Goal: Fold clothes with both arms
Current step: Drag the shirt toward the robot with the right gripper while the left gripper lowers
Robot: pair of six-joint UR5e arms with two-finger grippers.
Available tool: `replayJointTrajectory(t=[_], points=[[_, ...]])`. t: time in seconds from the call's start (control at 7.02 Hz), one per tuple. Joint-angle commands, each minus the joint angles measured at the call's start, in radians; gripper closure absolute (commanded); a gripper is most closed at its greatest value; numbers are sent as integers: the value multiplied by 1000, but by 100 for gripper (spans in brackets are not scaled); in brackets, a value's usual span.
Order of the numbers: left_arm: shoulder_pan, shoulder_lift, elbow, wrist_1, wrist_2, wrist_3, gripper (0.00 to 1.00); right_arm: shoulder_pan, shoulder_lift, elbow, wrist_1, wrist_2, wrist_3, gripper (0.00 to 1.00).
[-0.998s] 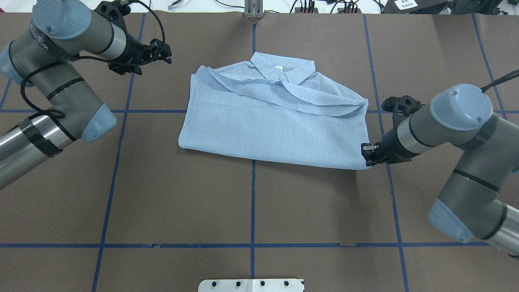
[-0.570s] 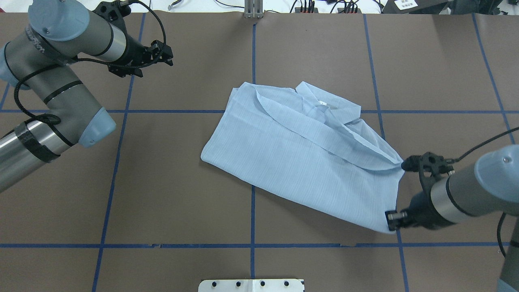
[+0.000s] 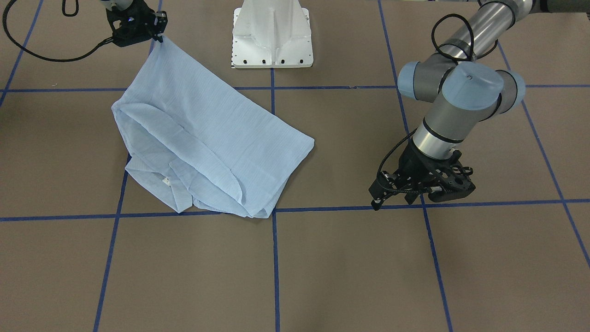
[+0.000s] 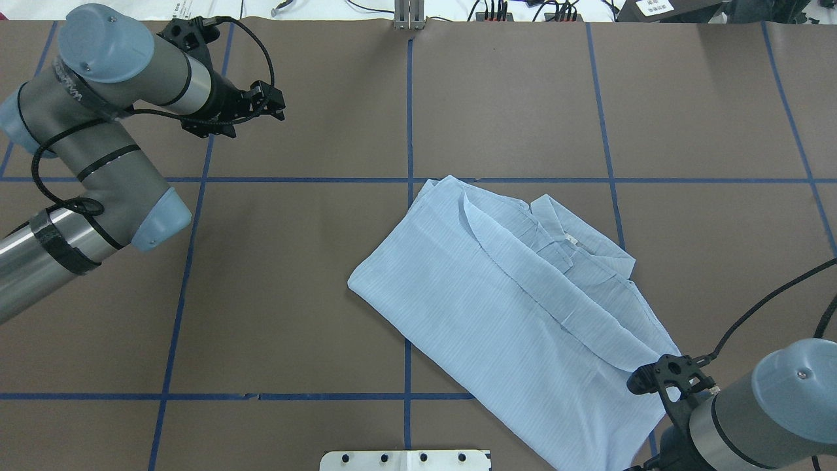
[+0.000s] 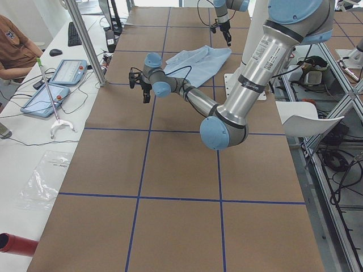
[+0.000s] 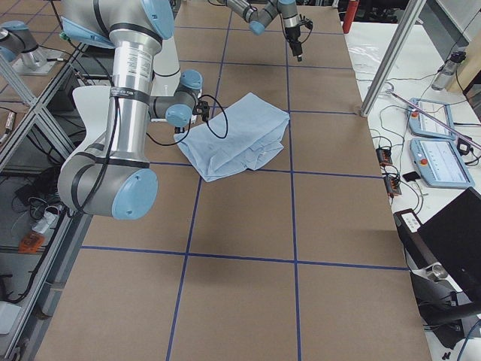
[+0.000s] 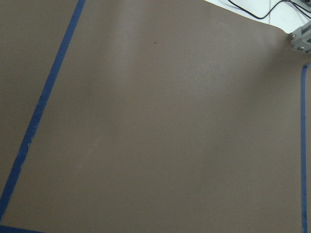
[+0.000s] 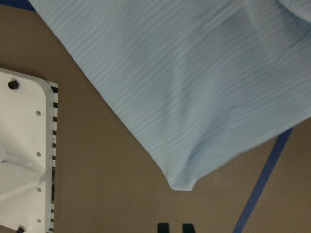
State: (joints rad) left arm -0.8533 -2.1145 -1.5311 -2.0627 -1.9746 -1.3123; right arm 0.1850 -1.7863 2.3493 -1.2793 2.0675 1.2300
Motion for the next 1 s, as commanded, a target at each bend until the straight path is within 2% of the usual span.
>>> replayJointTrajectory(t=[0.0, 0.14, 0.29, 0.43, 0.57, 0.86], points=[[86, 8, -55, 3, -3, -57, 1, 34, 78, -8, 0, -114, 2, 0], [153, 14, -90, 4, -1, -150, 1, 78, 132, -16, 0, -183, 5, 0], [216, 15, -128, 10, 3, -254, 1, 130, 143, -15, 2, -199, 5, 0], [312, 16, -177, 48, 89, -356, 1, 170, 157, -15, 2, -208, 5, 0], [421, -8, -178, 134, 156, -402, 2, 204, 169, -15, 2, -207, 5, 0], [461, -15, -152, 142, 177, -427, 8, 214, 171, -15, 2, -208, 5, 0]])
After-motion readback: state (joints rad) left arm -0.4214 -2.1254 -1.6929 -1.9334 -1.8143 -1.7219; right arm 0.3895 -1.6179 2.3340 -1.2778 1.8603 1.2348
